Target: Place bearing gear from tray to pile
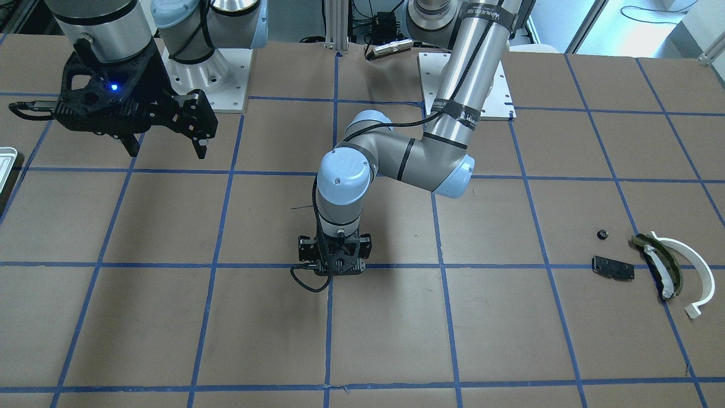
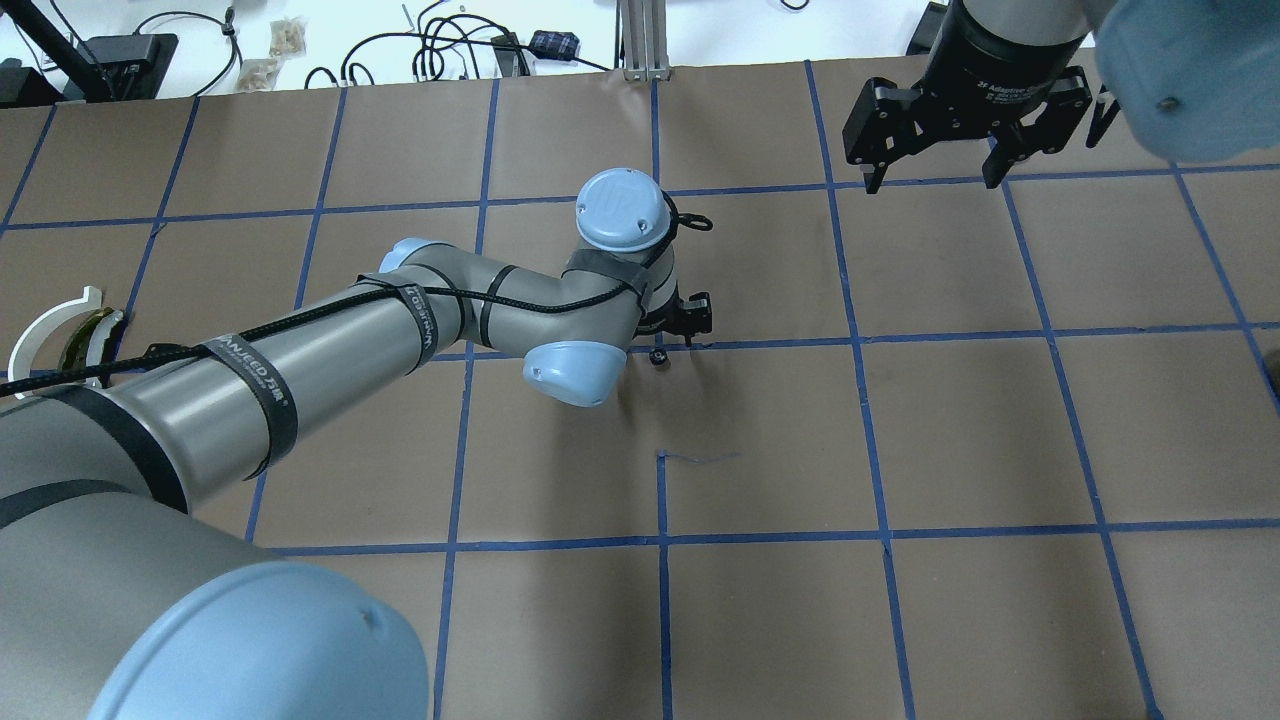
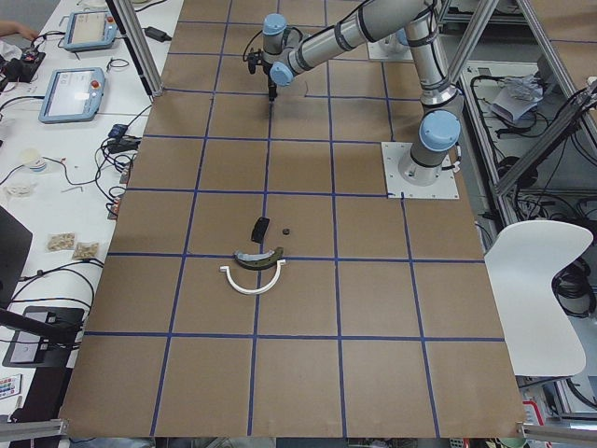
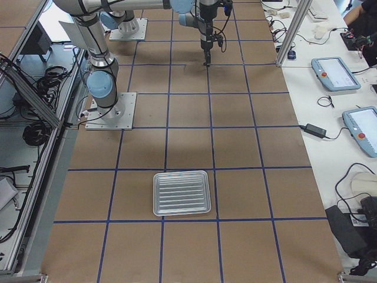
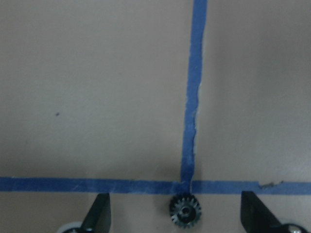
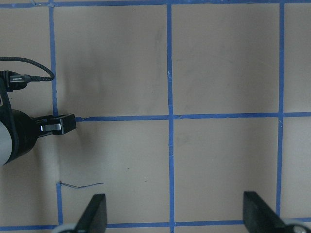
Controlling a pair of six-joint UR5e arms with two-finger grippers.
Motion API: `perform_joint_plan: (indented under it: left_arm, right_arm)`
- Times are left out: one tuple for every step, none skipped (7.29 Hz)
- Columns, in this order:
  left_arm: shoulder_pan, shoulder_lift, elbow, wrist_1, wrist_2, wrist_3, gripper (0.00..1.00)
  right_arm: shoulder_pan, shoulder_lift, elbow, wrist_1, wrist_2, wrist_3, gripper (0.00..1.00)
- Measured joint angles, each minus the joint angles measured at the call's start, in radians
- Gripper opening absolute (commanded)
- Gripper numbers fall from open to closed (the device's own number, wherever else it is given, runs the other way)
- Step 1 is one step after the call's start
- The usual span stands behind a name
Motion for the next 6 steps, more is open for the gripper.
perform_joint_plan:
  left_arm:
    - [-0.004,-0.006,0.005,-0.024,0.002,-0.003,0.13]
    - [-0.007,-0.009,0.006,-0.038,0.002,-0.004,0.10]
    - [-0.007,-0.009,0.008,-0.044,0.000,-0.003,0.05]
    - [-0.008,-0.006,0.010,-0.047,0.000,0.002,0.04]
    - [-0.004,0.006,0.015,-0.056,0.002,0.012,0.05]
    - [0.017,0.034,0.022,-0.088,0.006,0.041,0.04]
  right_arm:
    - [0.000,0.000,0.000,-0.001,0.000,0.000,1.00]
    - [0.000,0.000,0.000,-0.003,-0.001,-0.001,1.00]
    - [0.000,0.000,0.001,-0.004,-0.002,-0.002,1.00]
    - [-0.001,0.000,0.001,-0.005,-0.002,-0.003,1.00]
    - [-0.001,0.000,0.001,-0.005,-0.002,-0.004,1.00]
    - [-0.001,0.000,0.001,-0.005,-0.002,-0.004,1.00]
